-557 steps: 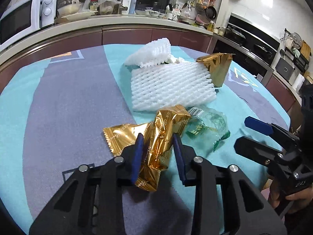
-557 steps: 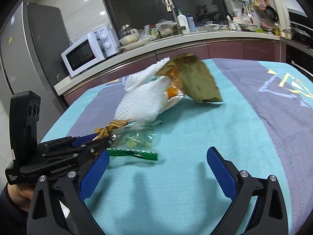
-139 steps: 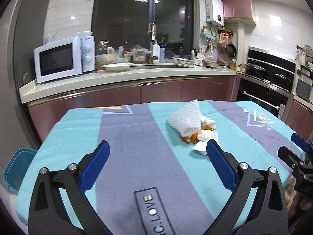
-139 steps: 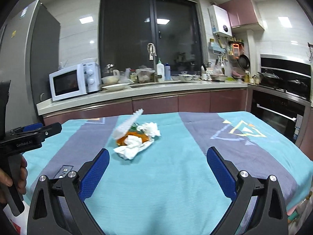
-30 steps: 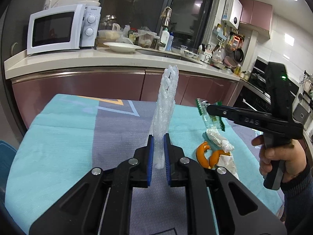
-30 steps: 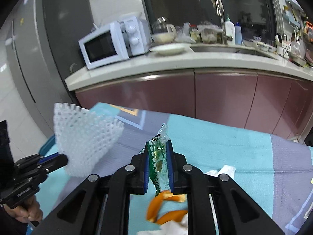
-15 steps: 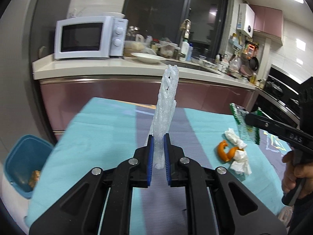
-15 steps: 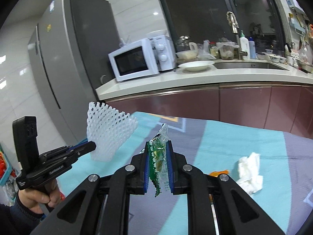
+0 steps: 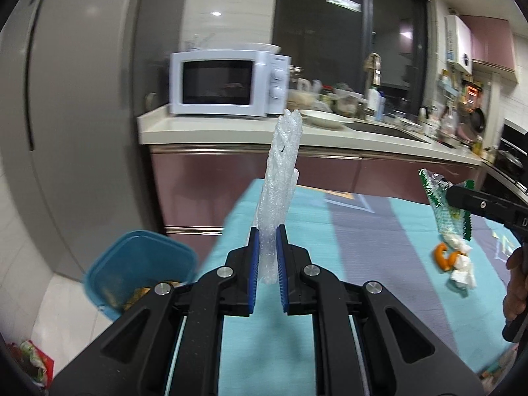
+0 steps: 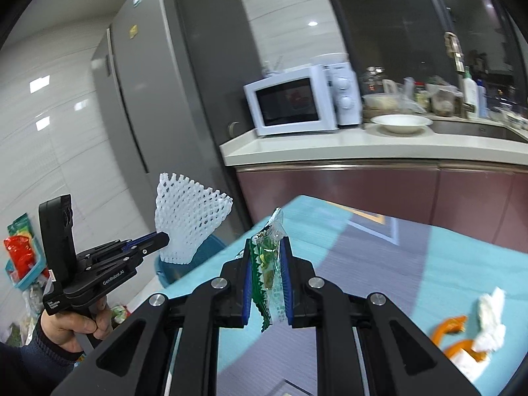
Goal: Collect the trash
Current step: 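Carry the netting and green wrapper to the blue bin and open both grippers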
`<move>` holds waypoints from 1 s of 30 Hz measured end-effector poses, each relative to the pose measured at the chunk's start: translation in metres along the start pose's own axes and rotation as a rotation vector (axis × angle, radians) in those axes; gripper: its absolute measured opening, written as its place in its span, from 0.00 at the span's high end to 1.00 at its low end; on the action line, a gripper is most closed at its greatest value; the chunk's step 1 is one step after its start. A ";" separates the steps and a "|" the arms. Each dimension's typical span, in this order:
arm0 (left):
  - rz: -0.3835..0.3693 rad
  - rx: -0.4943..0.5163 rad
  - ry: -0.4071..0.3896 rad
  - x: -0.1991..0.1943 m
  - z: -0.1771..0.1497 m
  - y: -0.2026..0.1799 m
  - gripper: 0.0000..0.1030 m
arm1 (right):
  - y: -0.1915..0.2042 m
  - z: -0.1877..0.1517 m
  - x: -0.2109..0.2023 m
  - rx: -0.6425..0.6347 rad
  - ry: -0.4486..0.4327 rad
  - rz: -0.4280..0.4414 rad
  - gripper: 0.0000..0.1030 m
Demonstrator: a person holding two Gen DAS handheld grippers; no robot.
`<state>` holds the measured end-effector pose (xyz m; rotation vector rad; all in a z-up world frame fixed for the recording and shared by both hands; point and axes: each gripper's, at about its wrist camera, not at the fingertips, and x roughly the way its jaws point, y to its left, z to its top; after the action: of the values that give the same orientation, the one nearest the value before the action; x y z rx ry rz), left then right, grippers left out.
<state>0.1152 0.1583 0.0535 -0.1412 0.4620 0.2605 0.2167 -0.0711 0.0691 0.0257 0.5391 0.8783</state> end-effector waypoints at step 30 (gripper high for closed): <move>0.305 -0.182 0.189 0.065 -0.051 0.201 0.89 | 0.145 0.021 0.272 -0.138 0.382 0.243 0.87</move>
<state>0.0935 0.3552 -0.0369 -0.2752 0.6479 0.5924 0.2608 0.2269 0.0024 -0.2094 0.8420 1.1657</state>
